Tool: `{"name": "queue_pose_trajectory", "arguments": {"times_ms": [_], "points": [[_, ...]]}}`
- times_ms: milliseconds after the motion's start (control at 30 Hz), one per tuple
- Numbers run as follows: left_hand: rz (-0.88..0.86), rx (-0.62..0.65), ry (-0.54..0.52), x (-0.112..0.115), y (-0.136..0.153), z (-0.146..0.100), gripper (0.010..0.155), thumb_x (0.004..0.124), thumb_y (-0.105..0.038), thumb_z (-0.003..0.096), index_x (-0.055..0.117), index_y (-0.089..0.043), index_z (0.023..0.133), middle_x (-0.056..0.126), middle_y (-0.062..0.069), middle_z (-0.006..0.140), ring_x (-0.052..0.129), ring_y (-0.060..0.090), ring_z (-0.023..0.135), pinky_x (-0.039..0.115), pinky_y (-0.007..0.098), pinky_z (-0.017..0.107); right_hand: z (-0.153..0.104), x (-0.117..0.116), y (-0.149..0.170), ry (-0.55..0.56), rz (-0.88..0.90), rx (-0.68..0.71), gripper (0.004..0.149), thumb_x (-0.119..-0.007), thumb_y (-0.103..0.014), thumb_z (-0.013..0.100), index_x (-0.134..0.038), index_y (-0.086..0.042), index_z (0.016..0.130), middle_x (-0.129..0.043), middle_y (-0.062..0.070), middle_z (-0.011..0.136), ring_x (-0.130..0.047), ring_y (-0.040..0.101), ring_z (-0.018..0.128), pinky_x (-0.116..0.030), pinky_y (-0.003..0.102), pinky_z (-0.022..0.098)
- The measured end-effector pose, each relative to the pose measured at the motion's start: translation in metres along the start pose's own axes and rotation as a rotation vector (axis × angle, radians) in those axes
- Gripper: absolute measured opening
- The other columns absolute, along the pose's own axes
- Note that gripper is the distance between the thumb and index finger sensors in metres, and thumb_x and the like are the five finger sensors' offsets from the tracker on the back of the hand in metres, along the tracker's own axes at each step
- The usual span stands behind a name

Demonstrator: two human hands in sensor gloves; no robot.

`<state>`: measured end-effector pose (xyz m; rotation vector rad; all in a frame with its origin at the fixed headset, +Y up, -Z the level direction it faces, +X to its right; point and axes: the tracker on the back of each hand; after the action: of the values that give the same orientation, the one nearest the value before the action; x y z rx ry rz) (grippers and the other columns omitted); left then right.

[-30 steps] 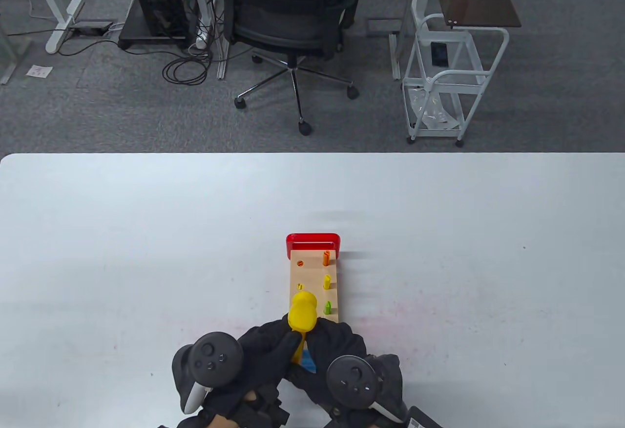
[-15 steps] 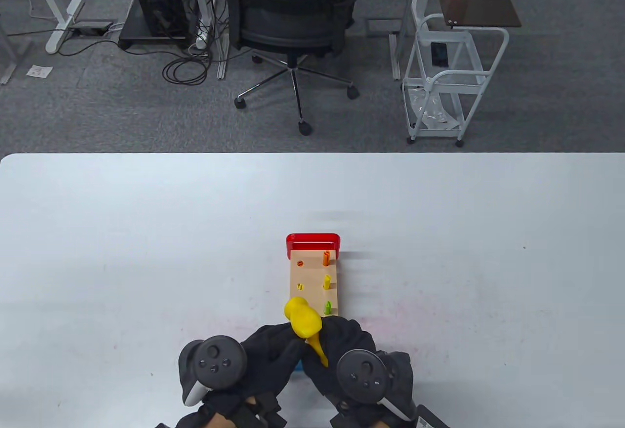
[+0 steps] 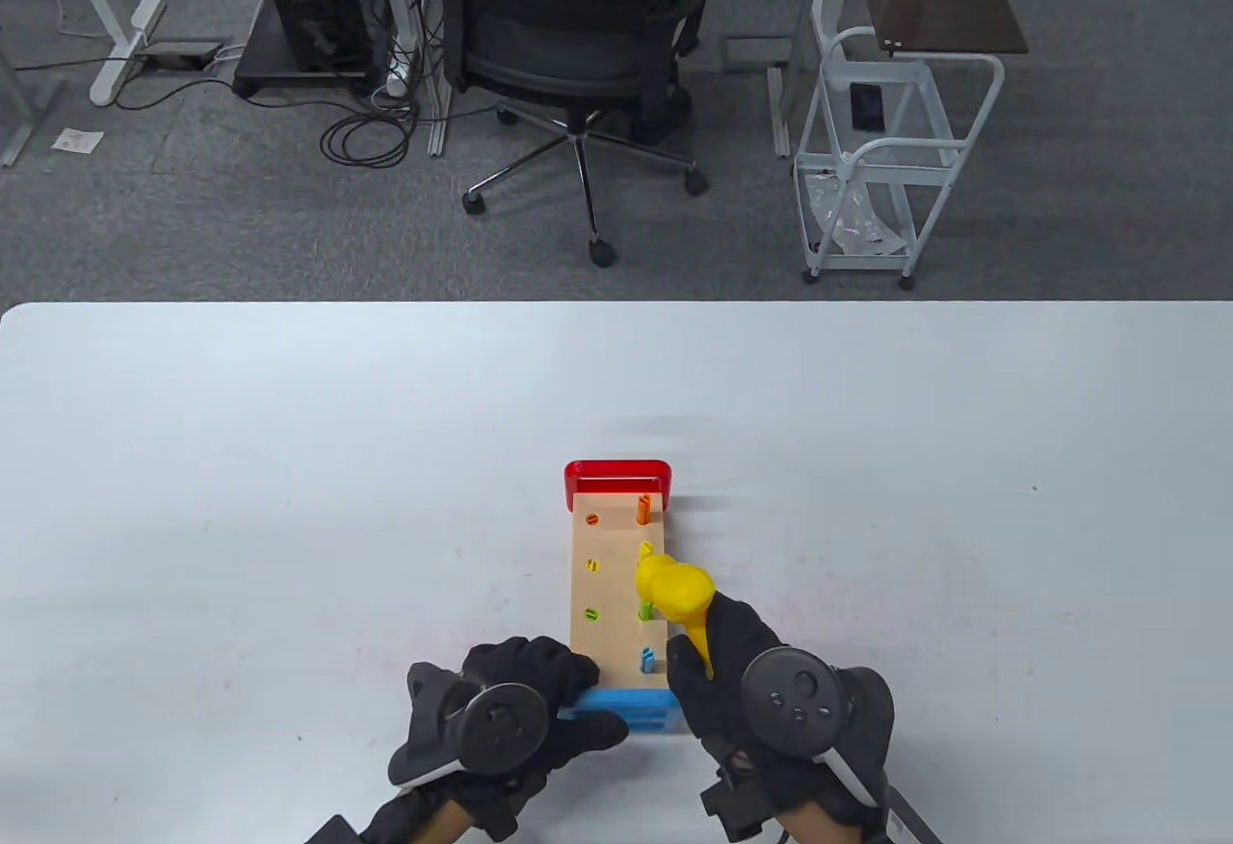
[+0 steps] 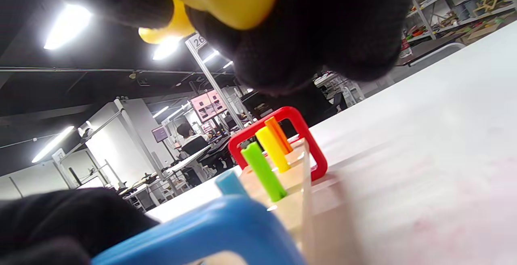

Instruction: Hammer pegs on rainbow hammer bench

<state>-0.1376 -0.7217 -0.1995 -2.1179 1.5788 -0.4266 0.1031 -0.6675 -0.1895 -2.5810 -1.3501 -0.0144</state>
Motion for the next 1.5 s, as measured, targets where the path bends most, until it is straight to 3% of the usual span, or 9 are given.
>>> {"name": "queue_pose_trajectory", "arguments": {"times_ms": [267,467,700,833,1100,1200,1300,1367,1500], "points": [[0.078,0.042,-0.049,0.014,-0.002,0.006,0.049,0.08,-0.07,0.0395,0.089,-0.033,0.07,0.094,-0.005,0.064,0.095,0.018,0.04,0.085,0.048,0.036,0.008,0.005,0.007,0.022,-0.117,-0.011,0.058,-0.067,-0.058,0.048,-0.073,-0.02,0.091,-0.093,0.004,0.067,-0.103,0.018,0.036,-0.092,0.037,0.031],[0.053,0.051,-0.047,0.014,0.0,0.008,0.043,0.082,-0.067,0.0396,0.089,-0.034,0.066,0.093,-0.006,0.06,0.094,0.015,0.035,0.086,0.045,0.032,0.027,0.038,-0.001,0.098,-0.184,0.005,0.063,-0.065,-0.063,0.045,-0.079,-0.021,0.089,-0.098,0.003,0.058,-0.104,0.018,0.027,-0.092,0.036,0.023],[0.017,0.047,-0.046,0.015,0.0,0.009,0.036,0.085,-0.062,0.0428,0.091,-0.033,0.064,0.093,-0.004,0.058,0.094,0.015,0.033,0.086,0.045,0.032,0.059,0.093,-0.049,0.261,-0.258,0.082,0.064,-0.065,-0.064,0.045,-0.083,-0.019,0.088,-0.1,0.004,0.053,-0.102,0.019,0.02,-0.091,0.036,0.018],[0.012,0.047,-0.038,0.015,0.0,0.009,0.036,0.084,-0.062,0.0431,0.09,-0.034,0.064,0.092,-0.005,0.058,0.094,0.014,0.033,0.086,0.044,0.032,0.081,0.104,-0.069,0.331,-0.277,0.107,0.064,-0.065,-0.064,0.045,-0.083,-0.019,0.087,-0.101,0.004,0.051,-0.101,0.019,0.018,-0.09,0.036,0.016],[0.012,0.054,-0.037,0.015,0.001,0.009,0.036,0.083,-0.062,0.044,0.09,-0.034,0.064,0.092,-0.005,0.058,0.093,0.014,0.033,0.086,0.044,0.032,0.119,0.052,-0.042,0.224,-0.352,0.065,0.064,-0.066,-0.065,0.045,-0.084,-0.02,0.086,-0.101,0.003,0.049,-0.1,0.018,0.016,-0.089,0.035,0.015],[0.007,0.059,-0.038,0.015,0.001,0.009,0.036,0.083,-0.062,0.0442,0.09,-0.033,0.064,0.092,-0.004,0.058,0.093,0.014,0.033,0.086,0.044,0.031,0.127,0.008,-0.021,0.105,-0.362,0.046,0.064,-0.064,-0.065,0.045,-0.084,-0.019,0.086,-0.101,0.003,0.049,-0.1,0.018,0.015,-0.089,0.035,0.014],[-0.002,0.058,-0.015,0.014,0.001,0.011,0.035,0.084,-0.061,0.0442,0.09,-0.033,0.064,0.092,-0.004,0.058,0.093,0.014,0.032,0.086,0.044,0.031,0.129,-0.053,0.003,-0.124,-0.643,0.02,0.064,-0.057,-0.064,0.045,-0.082,-0.022,0.086,-0.101,0.0,0.048,-0.101,0.015,0.014,-0.09,0.033,0.013],[-0.004,0.059,-0.009,0.014,0.001,0.011,0.035,0.084,-0.061,0.0443,0.09,-0.033,0.064,0.091,-0.004,0.058,0.093,0.014,0.032,0.086,0.044,0.031,0.132,-0.047,0.0,-0.084,-0.559,0.033,0.064,-0.059,-0.062,0.045,-0.084,-0.019,0.086,-0.102,0.003,0.047,-0.1,0.018,0.013,-0.089,0.035,0.013],[-0.011,0.062,-0.01,0.014,0.001,0.011,0.035,0.084,-0.061,0.0441,0.09,-0.033,0.064,0.091,-0.004,0.058,0.093,0.013,0.032,0.086,0.044,0.031,0.133,0.005,-0.025,0.077,-0.374,0.075,0.064,-0.059,-0.062,0.045,-0.083,-0.02,0.087,-0.101,0.003,0.049,-0.1,0.019,0.016,-0.088,0.036,0.016]]}}
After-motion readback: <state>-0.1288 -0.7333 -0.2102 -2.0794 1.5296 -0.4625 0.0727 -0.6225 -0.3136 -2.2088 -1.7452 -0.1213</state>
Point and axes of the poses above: the tracker on the back of each hand, its own y axis roughly to the little-finger side, its own z axis roughly from the wrist to the fingertips, x = y × z
